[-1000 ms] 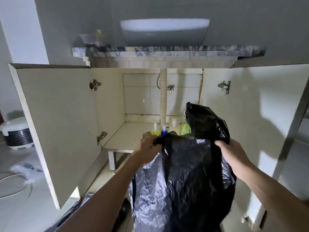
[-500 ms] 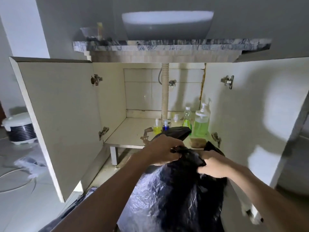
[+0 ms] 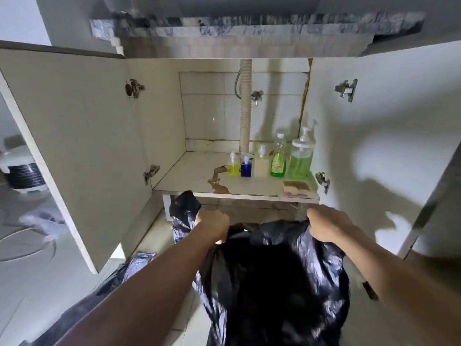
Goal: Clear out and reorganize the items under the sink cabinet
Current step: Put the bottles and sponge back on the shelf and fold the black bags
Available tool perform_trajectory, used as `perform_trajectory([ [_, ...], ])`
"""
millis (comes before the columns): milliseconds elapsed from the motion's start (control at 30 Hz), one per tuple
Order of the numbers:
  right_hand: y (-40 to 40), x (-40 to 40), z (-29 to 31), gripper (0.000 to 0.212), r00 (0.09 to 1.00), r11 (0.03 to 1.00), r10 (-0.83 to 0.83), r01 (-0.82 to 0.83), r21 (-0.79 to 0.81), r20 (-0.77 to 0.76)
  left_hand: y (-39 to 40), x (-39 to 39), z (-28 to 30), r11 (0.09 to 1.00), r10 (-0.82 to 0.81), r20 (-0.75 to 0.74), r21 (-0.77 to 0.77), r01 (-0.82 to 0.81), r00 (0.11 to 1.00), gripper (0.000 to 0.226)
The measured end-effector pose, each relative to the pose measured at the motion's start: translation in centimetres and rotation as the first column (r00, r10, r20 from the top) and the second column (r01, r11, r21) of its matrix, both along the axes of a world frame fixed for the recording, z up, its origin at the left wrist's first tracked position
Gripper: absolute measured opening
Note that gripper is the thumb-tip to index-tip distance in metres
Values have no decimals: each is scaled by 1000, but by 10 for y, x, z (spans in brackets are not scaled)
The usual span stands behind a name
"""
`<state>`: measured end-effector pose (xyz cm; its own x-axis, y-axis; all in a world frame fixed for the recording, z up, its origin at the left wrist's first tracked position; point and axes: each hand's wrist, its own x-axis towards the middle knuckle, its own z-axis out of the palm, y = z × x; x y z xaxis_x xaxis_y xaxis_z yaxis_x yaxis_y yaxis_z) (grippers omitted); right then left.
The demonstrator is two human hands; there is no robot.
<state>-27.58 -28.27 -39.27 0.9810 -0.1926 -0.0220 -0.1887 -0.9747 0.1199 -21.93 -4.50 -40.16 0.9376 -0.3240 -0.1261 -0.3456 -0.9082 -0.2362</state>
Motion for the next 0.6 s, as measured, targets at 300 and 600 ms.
perform_trajectory([
  [300, -16, -15, 40, 25, 724, 997, -47, -12, 81, 688, -1, 0, 50, 840, 162, 509, -521, 152, 845, 43],
  [600, -19, -51, -39, 8, 977, 991, 105, -118, -61, -186, -6, 0, -26, 925, -373, -110, -117, 361, 921, 46],
])
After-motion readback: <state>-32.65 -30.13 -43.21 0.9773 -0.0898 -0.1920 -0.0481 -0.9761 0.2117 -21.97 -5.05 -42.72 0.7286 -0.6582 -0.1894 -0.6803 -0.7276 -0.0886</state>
